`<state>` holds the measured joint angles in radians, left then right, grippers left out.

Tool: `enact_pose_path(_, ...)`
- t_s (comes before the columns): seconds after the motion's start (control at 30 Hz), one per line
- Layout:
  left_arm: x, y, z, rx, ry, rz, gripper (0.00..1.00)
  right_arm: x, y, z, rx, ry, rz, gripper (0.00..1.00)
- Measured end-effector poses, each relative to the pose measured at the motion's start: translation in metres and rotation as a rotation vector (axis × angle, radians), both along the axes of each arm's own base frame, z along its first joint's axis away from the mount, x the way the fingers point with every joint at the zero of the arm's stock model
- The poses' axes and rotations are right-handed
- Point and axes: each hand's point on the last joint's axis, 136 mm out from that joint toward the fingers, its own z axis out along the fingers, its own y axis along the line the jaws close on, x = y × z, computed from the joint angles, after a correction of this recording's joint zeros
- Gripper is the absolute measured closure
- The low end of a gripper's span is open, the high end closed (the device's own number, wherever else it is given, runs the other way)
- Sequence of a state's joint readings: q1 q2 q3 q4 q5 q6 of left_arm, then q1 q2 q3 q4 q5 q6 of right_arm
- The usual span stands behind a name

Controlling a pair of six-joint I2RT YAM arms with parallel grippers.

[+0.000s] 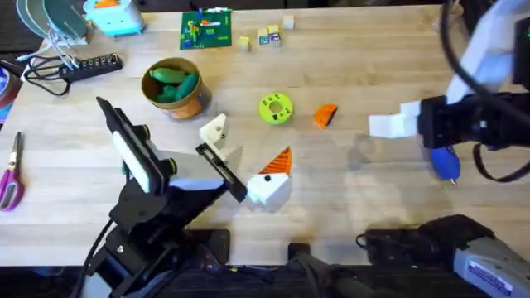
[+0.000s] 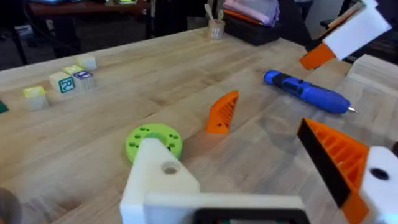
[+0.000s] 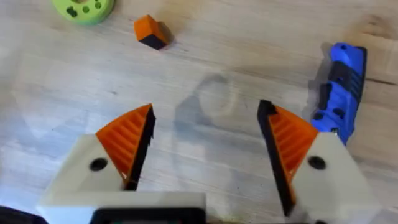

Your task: Pick up the gripper from the table and insert it into the empty holder that is missing its gripper. Then pick up a screw, insert it into the mounting hole, and use the screwdriver to tighten it. Finally, clean up the table by picking up the vegetable and placing it into the bucket.

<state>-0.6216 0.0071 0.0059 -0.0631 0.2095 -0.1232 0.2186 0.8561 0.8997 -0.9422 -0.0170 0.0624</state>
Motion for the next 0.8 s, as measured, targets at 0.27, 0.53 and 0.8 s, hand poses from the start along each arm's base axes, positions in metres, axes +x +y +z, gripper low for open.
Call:
enact_pose_path(0.27,-0.002,-0.001,0.0,-0.057,0.063,-0.007,0.026,0.012,0.038,-0.023,-0.105,0.043,0.202,0.008)
enact_pose_path(0.53,-0.002,-0.002,0.0,-0.064,0.072,-0.01,0.025,0.025,0.074,-0.048,-0.089,0.115,0.319,0.007)
enact_pose_path(0.8,-0.002,-0.002,0.0,-0.065,0.073,-0.01,0.025,0.055,0.095,-0.063,-0.082,0.113,0.353,0.01)
